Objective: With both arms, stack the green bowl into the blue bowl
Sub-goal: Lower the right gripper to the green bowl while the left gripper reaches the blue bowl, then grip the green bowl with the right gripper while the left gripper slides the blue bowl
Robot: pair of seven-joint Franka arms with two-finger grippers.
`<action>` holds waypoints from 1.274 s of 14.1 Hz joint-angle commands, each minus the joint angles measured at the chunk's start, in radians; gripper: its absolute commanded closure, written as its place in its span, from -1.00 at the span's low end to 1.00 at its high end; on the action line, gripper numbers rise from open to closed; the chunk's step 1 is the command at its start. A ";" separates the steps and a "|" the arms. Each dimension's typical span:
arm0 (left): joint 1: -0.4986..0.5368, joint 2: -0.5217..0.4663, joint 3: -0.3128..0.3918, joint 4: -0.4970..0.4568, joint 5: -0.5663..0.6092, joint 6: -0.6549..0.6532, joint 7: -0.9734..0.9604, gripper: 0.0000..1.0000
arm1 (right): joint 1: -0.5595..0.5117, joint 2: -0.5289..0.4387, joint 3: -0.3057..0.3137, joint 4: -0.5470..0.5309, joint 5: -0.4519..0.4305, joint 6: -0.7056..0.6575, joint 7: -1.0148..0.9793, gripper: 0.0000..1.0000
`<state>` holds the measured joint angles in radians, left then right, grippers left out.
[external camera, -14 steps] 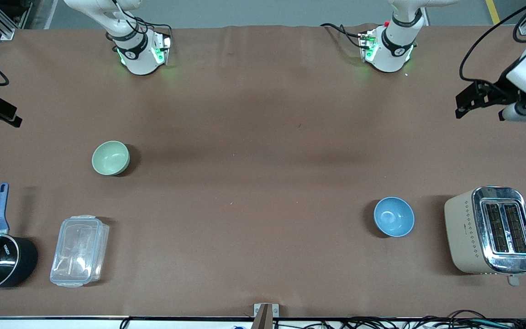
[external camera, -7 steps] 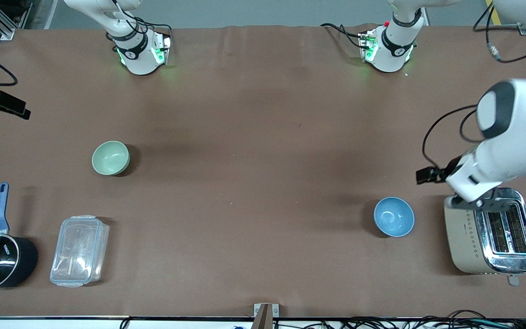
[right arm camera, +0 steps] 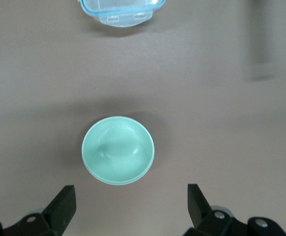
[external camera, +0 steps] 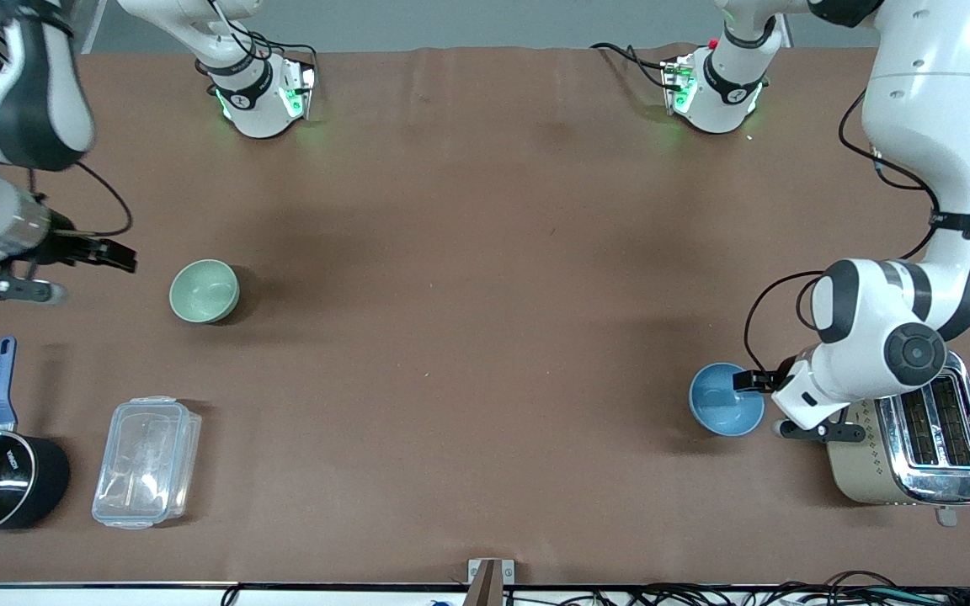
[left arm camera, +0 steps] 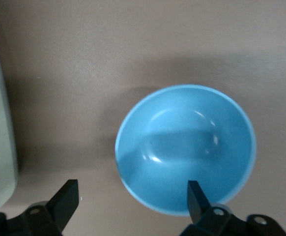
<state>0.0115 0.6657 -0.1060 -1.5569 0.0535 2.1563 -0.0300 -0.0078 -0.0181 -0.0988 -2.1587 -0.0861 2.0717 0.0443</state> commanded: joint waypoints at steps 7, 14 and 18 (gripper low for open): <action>-0.002 0.078 0.003 0.037 0.020 0.040 -0.010 0.76 | -0.001 0.154 -0.065 -0.417 -0.012 0.754 -0.082 -1.00; -0.102 -0.003 -0.204 0.063 0.012 -0.004 -0.201 0.99 | 0.002 0.194 -0.073 -0.414 -0.012 0.759 -0.086 0.50; -0.304 0.009 -0.230 0.072 0.009 -0.003 -0.528 0.98 | 0.000 0.191 -0.073 -0.386 -0.012 0.751 -0.083 1.00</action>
<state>-0.2079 0.6655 -0.3428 -1.4921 0.0556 2.1675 -0.4358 -0.0083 0.1805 -0.1682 -2.5634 -0.0935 2.8329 -0.0310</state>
